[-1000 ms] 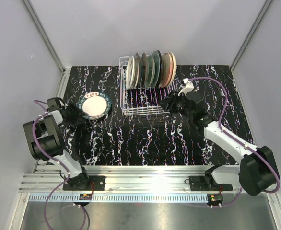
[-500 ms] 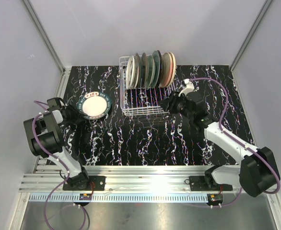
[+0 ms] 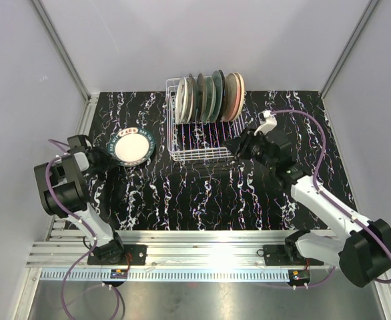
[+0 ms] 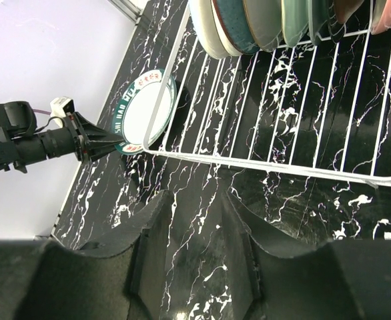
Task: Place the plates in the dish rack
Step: Grab a plate with the left arm
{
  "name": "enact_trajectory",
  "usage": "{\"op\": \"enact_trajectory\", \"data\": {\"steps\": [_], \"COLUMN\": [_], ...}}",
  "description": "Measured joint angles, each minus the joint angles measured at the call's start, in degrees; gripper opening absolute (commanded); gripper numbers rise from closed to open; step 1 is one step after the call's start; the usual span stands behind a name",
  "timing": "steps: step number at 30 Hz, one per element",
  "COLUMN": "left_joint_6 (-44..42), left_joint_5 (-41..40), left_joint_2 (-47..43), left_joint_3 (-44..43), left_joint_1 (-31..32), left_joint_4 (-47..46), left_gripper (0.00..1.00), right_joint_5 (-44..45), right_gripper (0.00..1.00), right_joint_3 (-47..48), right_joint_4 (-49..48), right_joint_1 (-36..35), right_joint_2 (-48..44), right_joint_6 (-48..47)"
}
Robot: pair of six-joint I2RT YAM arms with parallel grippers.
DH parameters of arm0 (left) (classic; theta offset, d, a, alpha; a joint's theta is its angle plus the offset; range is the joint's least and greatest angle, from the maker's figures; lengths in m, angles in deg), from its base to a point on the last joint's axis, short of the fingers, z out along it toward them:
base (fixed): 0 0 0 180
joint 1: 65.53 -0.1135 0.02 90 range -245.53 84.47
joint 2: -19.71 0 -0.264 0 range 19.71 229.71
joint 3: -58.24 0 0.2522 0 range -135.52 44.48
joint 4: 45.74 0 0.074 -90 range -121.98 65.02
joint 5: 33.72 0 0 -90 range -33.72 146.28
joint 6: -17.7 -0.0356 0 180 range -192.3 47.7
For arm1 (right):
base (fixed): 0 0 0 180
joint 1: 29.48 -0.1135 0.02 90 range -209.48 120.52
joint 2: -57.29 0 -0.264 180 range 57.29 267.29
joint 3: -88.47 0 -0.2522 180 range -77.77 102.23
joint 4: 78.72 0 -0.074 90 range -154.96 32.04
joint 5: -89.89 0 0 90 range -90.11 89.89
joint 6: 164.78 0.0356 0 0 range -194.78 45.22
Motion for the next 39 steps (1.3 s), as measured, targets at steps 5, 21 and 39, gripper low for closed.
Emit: {"op": "enact_trajectory", "data": {"steps": [5,21,39], "left_joint_6": [1.0,-0.1,1.3], "left_joint_5": [-1.3,-8.5,0.9], "left_joint_2": [0.0,-19.4,-29.4], "left_joint_3": [-0.5,1.8,5.7], "left_joint_1": [0.5,3.4,3.4], "left_joint_4": [0.1,3.0,-2.3], "left_gripper": [0.11,0.0,0.0], "right_joint_5": [0.1,-1.2,-9.7], "right_gripper": [0.41,0.43,0.59], "right_joint_3": [-0.2,0.3,7.9], "right_joint_4": [1.4,5.1,5.2], "right_joint_1": [0.0,0.0,-5.6], "right_joint_2": [-1.9,-2.9,5.2], "right_joint_6": [0.5,0.6,-0.3]}}
